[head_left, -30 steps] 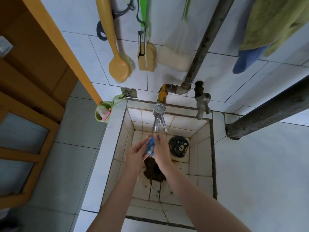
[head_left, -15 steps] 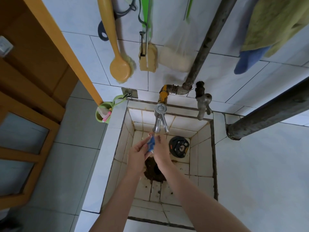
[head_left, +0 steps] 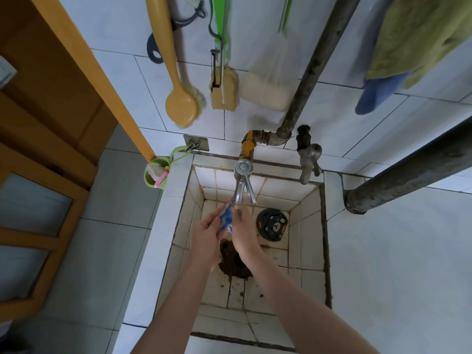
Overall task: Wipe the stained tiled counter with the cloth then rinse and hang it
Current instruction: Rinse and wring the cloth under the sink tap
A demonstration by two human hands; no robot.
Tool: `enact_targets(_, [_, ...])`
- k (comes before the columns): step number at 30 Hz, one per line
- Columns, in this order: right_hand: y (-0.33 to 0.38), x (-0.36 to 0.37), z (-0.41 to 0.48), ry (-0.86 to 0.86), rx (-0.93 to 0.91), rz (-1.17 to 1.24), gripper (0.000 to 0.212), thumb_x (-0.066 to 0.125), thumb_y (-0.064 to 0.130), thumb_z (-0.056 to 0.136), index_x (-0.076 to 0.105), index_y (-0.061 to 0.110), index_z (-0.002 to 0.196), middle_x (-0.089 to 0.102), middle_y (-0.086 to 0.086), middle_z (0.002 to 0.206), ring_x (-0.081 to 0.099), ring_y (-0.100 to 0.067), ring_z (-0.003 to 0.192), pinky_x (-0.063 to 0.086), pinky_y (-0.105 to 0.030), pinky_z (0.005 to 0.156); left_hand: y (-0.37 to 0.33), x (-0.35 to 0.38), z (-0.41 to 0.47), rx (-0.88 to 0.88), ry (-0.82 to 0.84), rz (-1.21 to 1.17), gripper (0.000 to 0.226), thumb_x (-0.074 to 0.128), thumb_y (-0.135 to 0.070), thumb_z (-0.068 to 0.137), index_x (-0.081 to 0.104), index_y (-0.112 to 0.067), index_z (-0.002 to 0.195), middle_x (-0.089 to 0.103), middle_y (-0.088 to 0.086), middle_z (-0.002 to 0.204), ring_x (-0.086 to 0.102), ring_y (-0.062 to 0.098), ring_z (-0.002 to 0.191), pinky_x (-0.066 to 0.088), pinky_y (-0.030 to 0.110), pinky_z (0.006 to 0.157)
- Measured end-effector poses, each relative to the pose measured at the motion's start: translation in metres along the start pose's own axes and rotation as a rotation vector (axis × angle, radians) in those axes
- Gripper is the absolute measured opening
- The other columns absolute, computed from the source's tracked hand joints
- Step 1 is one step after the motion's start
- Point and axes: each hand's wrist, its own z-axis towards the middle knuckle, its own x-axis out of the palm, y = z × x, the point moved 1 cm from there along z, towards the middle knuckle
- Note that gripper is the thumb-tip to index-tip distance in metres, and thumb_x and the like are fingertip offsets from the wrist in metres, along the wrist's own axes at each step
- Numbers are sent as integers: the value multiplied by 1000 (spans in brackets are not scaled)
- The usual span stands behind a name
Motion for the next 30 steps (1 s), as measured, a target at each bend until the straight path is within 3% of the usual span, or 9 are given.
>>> enact_targets(3, [3, -9, 14, -103, -7, -164, 24, 37, 19, 101, 54, 3, 108, 61, -7, 91, 62, -12, 79, 47, -9, 55, -2, -6, 0, -4, 22, 56, 31, 35, 1, 95, 61, -12, 105, 63, 8, 109, 62, 14, 99, 54, 15, 71])
enact_targets(7, [3, -21, 12, -46, 2, 22, 34, 66, 19, 85, 56, 6, 115, 64, -9, 109, 64, -18, 101, 56, -22, 77, -4, -14, 3, -4, -44, 61, 30, 35, -1, 96, 56, -5, 117, 62, 12, 110, 63, 16, 96, 55, 16, 67])
enact_targets(11, [0, -25, 5, -20, -1, 17, 33, 75, 20, 76, 60, 8, 103, 64, -14, 110, 65, -23, 100, 53, -38, 92, -3, -15, 4, -45, -73, 36, 30, 33, -5, 98, 53, -7, 120, 61, 13, 109, 63, 18, 93, 56, 18, 65])
enact_targets(17, [3, -1, -7, 141, -24, -1, 29, 51, 14, 94, 35, 17, 118, 54, -2, 105, 59, -10, 92, 52, -22, 78, -4, -1, -2, -80, -19, -44, 29, 34, -4, 96, 55, -6, 115, 63, 6, 101, 62, 16, 92, 55, 16, 63])
enact_targets(20, [3, 1, -6, 117, -54, -43, 27, 45, 18, 97, 44, 5, 120, 55, -2, 96, 58, -9, 82, 52, -14, 68, -2, -2, -4, -80, -16, -20, 30, 35, -3, 96, 56, -5, 117, 63, 9, 108, 62, 18, 97, 55, 16, 65])
enact_targets(24, [-2, -2, 2, -67, -4, -111, 16, 42, 23, 99, 52, 12, 93, 56, -2, 82, 59, -20, 81, 50, -26, 72, 0, -1, -7, -68, -1, 20, 31, 35, 0, 95, 59, -6, 113, 62, 10, 111, 62, 17, 97, 54, 15, 64])
enact_targets(26, [1, -3, 10, -132, 46, -201, 23, 40, 29, 99, 50, 17, 82, 55, -1, 76, 58, -21, 76, 50, -29, 70, 0, -3, -6, -61, -1, 24, 30, 36, 0, 95, 60, -8, 110, 61, 11, 113, 62, 18, 98, 55, 16, 66])
enact_targets(28, [5, -6, 12, -170, 51, -226, 28, 39, 36, 98, 50, 20, 78, 56, -2, 76, 60, -25, 80, 52, -36, 76, -2, -5, -5, -46, -8, 24, 28, 38, 0, 94, 61, -9, 107, 62, 12, 113, 62, 17, 98, 55, 16, 66])
enact_targets(30, [10, -9, 2, -112, 38, -152, 26, 41, 39, 97, 55, 19, 89, 62, -5, 86, 63, -22, 87, 52, -34, 81, -3, -6, -3, -15, -30, 59, 27, 40, -1, 94, 61, -10, 109, 62, 10, 112, 63, 15, 96, 54, 14, 65])
